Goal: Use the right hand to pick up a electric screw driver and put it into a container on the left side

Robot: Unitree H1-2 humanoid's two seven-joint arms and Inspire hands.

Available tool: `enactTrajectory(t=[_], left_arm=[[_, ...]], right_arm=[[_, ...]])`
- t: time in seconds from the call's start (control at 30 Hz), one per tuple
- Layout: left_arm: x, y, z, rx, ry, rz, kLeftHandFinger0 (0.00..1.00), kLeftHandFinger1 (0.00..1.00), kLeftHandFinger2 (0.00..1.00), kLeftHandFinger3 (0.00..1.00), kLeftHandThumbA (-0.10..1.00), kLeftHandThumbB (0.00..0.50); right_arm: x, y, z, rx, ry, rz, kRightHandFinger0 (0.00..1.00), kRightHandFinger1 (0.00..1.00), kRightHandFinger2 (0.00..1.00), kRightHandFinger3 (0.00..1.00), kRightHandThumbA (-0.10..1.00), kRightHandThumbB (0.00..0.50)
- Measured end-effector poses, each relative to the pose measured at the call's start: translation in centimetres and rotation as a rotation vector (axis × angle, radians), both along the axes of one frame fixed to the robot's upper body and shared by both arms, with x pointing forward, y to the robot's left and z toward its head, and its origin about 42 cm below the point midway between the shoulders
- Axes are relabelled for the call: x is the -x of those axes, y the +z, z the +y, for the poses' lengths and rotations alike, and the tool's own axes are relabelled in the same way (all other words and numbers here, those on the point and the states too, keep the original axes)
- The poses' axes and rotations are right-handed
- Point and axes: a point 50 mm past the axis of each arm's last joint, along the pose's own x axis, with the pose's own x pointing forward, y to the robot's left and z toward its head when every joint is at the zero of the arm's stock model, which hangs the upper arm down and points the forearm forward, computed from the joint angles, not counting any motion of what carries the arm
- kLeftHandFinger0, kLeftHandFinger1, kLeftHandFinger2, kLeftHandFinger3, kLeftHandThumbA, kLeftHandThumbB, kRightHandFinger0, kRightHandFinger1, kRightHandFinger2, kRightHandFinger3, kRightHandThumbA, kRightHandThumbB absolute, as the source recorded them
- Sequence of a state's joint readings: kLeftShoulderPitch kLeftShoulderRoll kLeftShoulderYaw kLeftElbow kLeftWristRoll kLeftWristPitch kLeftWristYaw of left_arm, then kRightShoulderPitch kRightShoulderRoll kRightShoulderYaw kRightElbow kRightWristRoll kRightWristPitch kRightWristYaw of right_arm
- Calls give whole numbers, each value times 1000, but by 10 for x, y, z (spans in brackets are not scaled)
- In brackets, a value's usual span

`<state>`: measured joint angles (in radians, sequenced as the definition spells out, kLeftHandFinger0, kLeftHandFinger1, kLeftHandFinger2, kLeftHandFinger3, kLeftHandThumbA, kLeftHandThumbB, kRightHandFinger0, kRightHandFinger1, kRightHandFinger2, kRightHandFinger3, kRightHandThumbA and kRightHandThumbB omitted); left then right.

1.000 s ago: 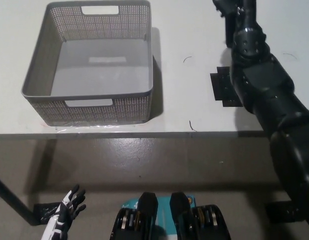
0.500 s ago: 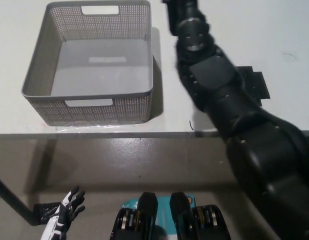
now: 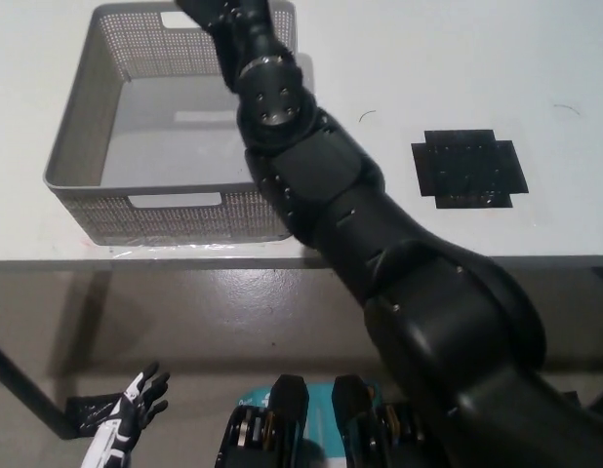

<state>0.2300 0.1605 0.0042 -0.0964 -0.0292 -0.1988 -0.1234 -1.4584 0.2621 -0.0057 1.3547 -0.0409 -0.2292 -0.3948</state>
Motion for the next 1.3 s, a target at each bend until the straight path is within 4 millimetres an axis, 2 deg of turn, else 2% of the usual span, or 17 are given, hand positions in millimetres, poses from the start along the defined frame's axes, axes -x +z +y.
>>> enactTrajectory(t=[0.1, 0.33, 0.6, 0.67, 0.73, 0.8, 0.83, 0.87, 0.9, 0.93, 0.97, 1.0, 1.03, 1.07, 1.1, 1.2, 1.3], left_arm=[[-1, 2, -1, -7, -12, -5, 1000, 1000, 1000, 1000, 1000, 144], [-2, 6, 1, -18, -25, -17, 1000, 1000, 1000, 1000, 1000, 139], [-6, 10, 1, -27, -47, -32, 1000, 1000, 1000, 1000, 1000, 128], [-7, 11, 1, -27, -50, -33, 1000, 1000, 1000, 1000, 1000, 133], [-7, 11, 1, -27, -54, -34, 1000, 1000, 1000, 1000, 1000, 120], [-8, 11, 1, -25, -59, -36, 1000, 1000, 1000, 1000, 1000, 129], [-9, 12, 1, -25, -61, -37, 1000, 1000, 1000, 1000, 1000, 129], [-10, 12, 1, -25, -63, -40, 1000, 1000, 1000, 1000, 1000, 132], [-11, 13, 0, -25, -66, -42, 1000, 1000, 1000, 1000, 1000, 132], [-12, 14, 0, -25, -69, -44, 1000, 1000, 1000, 1000, 1000, 134], [-12, 14, 0, -25, -71, -45, 1000, 1000, 1000, 1000, 1000, 135], [-12, 14, 0, -26, -72, -44, 1000, 1000, 1000, 1000, 1000, 137], [-12, 14, -1, -26, -75, -43, 1000, 1000, 1000, 1000, 1000, 147], [-12, 14, -1, -27, -78, -42, 1000, 1000, 1000, 1000, 1000, 149], [-12, 14, -1, -27, -79, -42, 1000, 1000, 1000, 1000, 1000, 149], [-12, 13, -1, -29, -83, -38, 1000, 1000, 1000, 1000, 1000, 141], [-12, 13, -1, -29, -85, -37, 1000, 1000, 1000, 1000, 1000, 140]], right_arm=[[4, -7, 6, 7, 11, 17, 0, 158, 609, 632, -100, 105], [5, -30, 4, 45, 8, 64, 0, 257, 763, 729, -100, 109], [8, -84, -11, 113, -6, 175, 2, 410, 891, 876, -100, 118], [9, -95, -15, 132, -7, 201, 3, 420, 890, 875, -100, 129], [9, -103, -19, 142, -9, 225, 0, 392, 818, 787, -100, 170], [8, -107, -23, 150, -10, 240, 75, 490, 884, 824, -100, 179], [7, -107, -24, 152, -10, 242, 105, 485, 846, 790, -100, 184], [7, -107, -25, 153, -10, 242, 340, 579, 805, 845, 51, 199], [6, -107, -26, 154, -9, 243, 334, 497, 675, 765, 108, 202], [6, -107, -27, 155, -5, 244, 473, 589, 738, 798, 222, 205], [5, -107, -27, 156, 0, 244, 693, 770, 914, 960, 342, 231], [5, -106, -28, 156, 5, 244, 861, 950, 1000, 1000, 415, 259], [4, -106, -30, 155, 14, 246, 1000, 1000, 1000, 1000, 504, 300], [3, -105, -31, 154, 23, 246, 1000, 1000, 1000, 1000, 616, 340], [2, -105, -32, 154, 29, 245, 1000, 1000, 1000, 1000, 644, 353], [-1, -103, -36, 170, 52, 240, 1000, 1000, 1000, 1000, 894, 448], [-3, -101, -39, 217, 73, 220, 1000, 1000, 1000, 1000, 949, 471]])
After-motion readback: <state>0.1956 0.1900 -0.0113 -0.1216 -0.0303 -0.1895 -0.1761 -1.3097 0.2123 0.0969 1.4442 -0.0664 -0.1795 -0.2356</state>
